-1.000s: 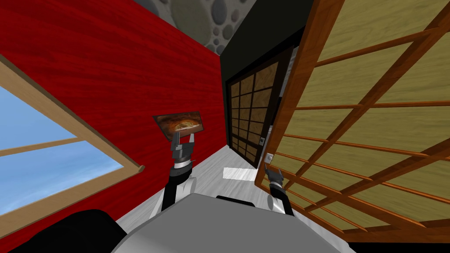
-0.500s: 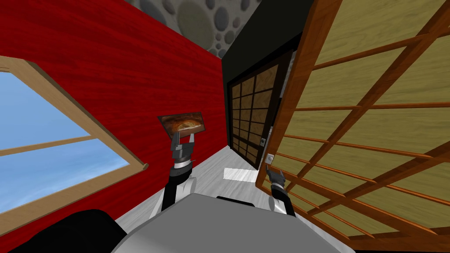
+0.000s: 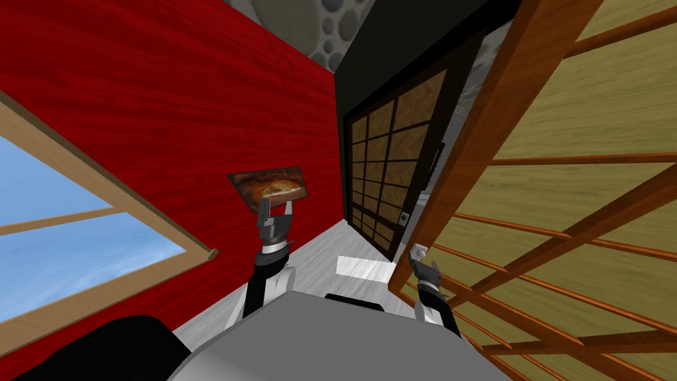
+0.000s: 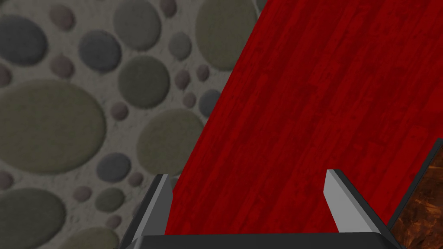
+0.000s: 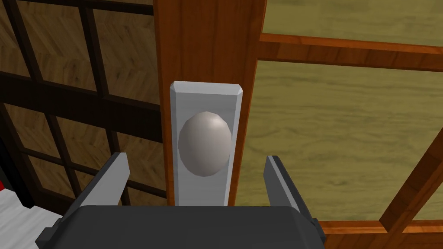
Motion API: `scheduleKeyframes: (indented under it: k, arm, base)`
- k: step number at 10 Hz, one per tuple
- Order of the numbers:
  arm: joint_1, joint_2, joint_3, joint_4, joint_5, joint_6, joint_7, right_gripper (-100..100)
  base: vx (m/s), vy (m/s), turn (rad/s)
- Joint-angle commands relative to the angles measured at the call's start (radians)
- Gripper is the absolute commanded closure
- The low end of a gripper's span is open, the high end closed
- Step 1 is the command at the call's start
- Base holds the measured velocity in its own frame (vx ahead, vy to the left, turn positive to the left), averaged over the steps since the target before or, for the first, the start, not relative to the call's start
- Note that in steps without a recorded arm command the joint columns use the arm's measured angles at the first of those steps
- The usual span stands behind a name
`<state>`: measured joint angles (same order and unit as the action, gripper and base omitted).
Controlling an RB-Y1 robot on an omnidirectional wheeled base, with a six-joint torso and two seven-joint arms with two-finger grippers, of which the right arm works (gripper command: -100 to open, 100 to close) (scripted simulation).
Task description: Pull the door open
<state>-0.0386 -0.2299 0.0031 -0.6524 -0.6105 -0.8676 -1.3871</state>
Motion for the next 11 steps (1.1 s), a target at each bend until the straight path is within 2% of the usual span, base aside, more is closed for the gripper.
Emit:
scheduleKeyframes:
  k: [1, 2, 3, 4, 9, 10, 11]
  arm:
    - [0.016, -0.024, -0.003, 0.006, -0.004, -0.009, -0.031, -100]
    - [0.024, -0.041, -0.005, 0.011, -0.007, -0.012, -0.049, -100]
    - [0.022, -0.034, -0.004, 0.002, -0.005, -0.005, -0.037, -100]
    - [0.022, -0.034, -0.004, 0.002, -0.005, -0.005, -0.037, 100]
    - [0.022, -0.034, -0.004, 0.002, -0.005, -0.005, -0.037, 100]
    - [0.027, -0.042, 0.016, -0.003, 0.007, -0.003, -0.055, 100]
    - [0.028, -0.044, 0.021, -0.005, 0.010, -0.003, -0.060, 100]
  base:
    - [0.152, -0.011, 0.100]
    - [0.192, -0.032, 0.079]
    - [0.083, -0.022, 0.018]
    - [-0.017, 0.004, -0.015]
    - [-0.013, 0.003, 0.002]
    - [-0.140, -0.018, 0.102]
    - [-0.209, -0.024, 0.086]
